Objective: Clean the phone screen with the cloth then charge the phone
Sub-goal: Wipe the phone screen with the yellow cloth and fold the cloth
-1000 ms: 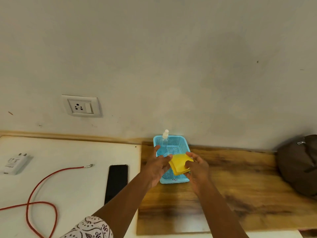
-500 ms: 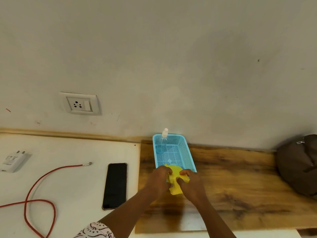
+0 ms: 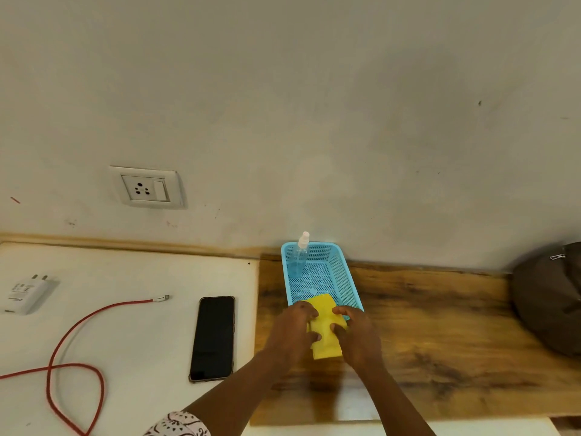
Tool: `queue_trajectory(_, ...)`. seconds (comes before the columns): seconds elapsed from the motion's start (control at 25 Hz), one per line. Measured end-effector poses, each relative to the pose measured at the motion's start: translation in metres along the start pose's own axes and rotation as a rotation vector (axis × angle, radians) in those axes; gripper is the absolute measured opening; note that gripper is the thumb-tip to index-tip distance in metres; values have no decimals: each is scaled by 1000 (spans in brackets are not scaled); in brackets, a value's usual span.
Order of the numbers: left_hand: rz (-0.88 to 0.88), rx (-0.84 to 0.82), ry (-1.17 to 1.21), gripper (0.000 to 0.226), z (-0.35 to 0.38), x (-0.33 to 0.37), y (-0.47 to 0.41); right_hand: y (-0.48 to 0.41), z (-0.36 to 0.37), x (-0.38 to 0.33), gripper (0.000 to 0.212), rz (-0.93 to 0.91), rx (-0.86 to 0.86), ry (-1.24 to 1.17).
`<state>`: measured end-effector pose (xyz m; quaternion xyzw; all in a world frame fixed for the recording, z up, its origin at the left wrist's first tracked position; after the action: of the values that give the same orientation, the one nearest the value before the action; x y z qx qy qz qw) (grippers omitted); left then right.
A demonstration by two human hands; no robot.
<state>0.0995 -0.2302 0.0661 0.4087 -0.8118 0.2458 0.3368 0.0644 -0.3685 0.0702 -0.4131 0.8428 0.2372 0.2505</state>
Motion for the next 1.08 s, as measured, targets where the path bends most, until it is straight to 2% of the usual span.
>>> queue_trajectory(0.08,20,-52,-127,43,1,0,1,-1,-1,-4,33,-121,-30,46)
queue_trajectory(0.2,34,-70,-284,40,0,-1,0,-4,4,-3,46,-275,-129,273)
queue_trajectory(0.32,63,-104,-407,38,4,-2,-1,-8,10,-3,54,-353,-135,527)
queue_trajectory(0.48,101,-120,-492,34,8,-3,-2,-12,24,-10,48,-407,-133,761)
queue_trajectory(0.72,133,-117,-515,32,8,-4,-3,-20,35,-14,29,-362,-194,771)
queue_trajectory(0.96,166,-148,-442,39,7,-6,0,-21,39,-15,25,-336,-232,829)
queue_trajectory(1.08,163,-38,-303,42,-14,-10,9,-21,38,-17,27,-351,-240,894)
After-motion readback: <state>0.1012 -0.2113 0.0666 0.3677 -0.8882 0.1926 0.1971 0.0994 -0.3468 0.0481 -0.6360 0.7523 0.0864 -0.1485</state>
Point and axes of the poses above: each hand's wrist, its own y-axis away from the middle knuckle, its own z-axis out of the palm, x = y × z, the point moved 7 cm from there along -y, towards the middle knuckle, and after that the axes turned 15 degrees about z, right-handed, at the moved point
